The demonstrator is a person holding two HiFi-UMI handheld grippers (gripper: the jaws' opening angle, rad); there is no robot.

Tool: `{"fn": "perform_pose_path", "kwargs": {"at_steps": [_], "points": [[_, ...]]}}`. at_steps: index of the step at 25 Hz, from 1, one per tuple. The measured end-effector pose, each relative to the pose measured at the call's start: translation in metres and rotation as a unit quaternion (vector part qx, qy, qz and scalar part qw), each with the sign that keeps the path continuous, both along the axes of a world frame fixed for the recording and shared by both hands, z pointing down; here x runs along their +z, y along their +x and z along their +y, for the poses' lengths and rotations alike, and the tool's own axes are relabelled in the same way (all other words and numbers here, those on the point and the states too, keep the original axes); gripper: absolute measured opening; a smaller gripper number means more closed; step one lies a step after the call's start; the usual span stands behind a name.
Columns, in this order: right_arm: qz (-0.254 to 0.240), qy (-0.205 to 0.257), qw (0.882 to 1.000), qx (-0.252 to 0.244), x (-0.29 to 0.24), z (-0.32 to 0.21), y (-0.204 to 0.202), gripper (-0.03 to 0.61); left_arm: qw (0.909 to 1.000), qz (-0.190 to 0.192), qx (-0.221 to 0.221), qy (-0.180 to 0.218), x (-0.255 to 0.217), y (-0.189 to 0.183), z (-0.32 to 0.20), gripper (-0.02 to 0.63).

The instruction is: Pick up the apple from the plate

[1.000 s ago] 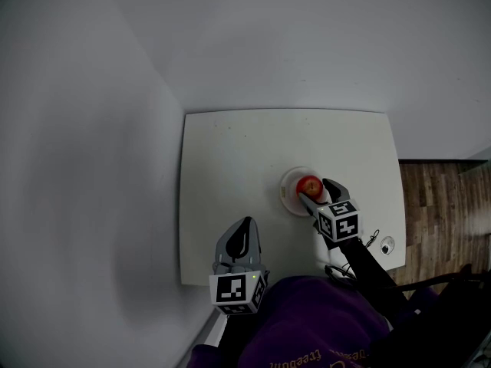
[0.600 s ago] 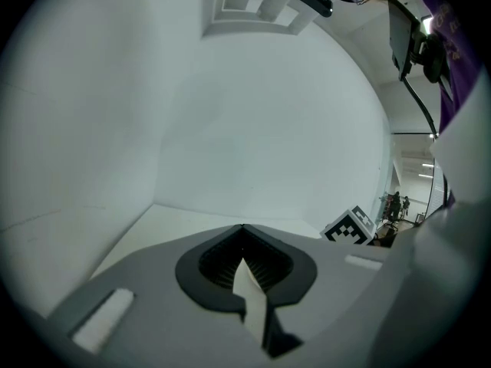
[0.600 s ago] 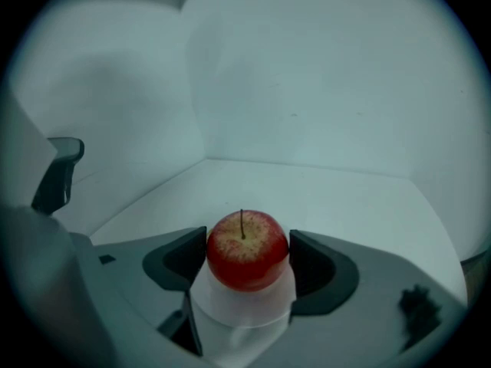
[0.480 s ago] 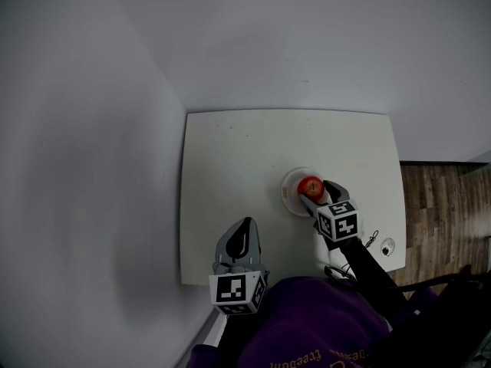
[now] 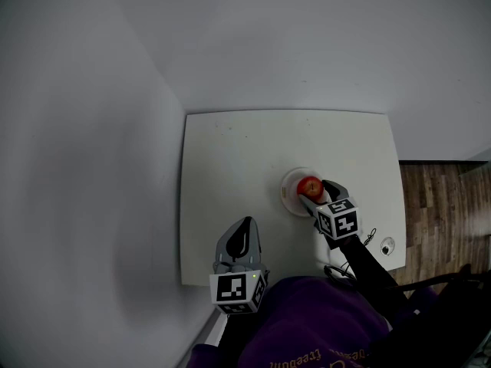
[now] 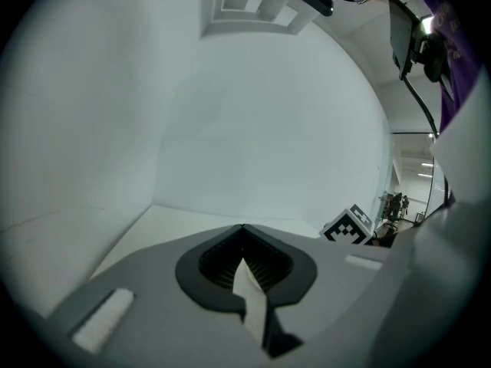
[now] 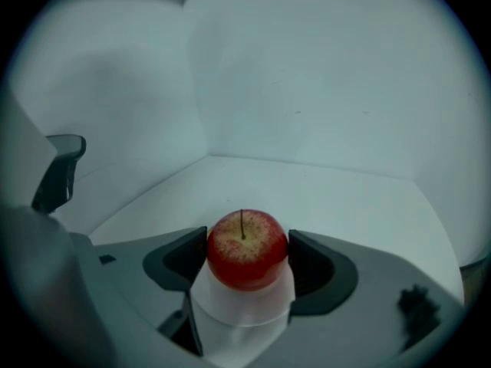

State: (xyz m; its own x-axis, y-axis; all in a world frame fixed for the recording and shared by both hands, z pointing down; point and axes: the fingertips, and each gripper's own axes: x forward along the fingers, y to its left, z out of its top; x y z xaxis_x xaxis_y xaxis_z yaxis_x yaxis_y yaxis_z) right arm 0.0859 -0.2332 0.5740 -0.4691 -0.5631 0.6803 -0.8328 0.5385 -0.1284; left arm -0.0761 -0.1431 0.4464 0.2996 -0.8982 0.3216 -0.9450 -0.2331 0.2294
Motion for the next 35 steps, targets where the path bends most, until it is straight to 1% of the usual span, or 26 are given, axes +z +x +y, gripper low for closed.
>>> {"fn": "perform_pose_path", "kwargs": {"at_steps": [6,14,18,35], "points": [[0.0,0.016,1.0,-0.001,-0.007,0.0,0.0,0.325,1.0,-0.003,-0.006,0.001,-0.001,-0.002,0.002,0.006],[-0.003,0.028,1.0,-0.001,-0.019,0.001,0.003,0.325,1.0,-0.004,0.004,0.005,-0.003,0.003,0.003,0.006],[-0.007,0.034,0.999,0.001,-0.025,0.003,0.005,0.325,1.0,-0.006,-0.002,0.007,-0.006,0.003,0.002,0.006],[-0.021,0.056,0.998,0.013,-0.047,0.008,0.016,0.325,0.9999,-0.008,0.009,0.012,-0.009,0.01,0.004,0.006]]}}
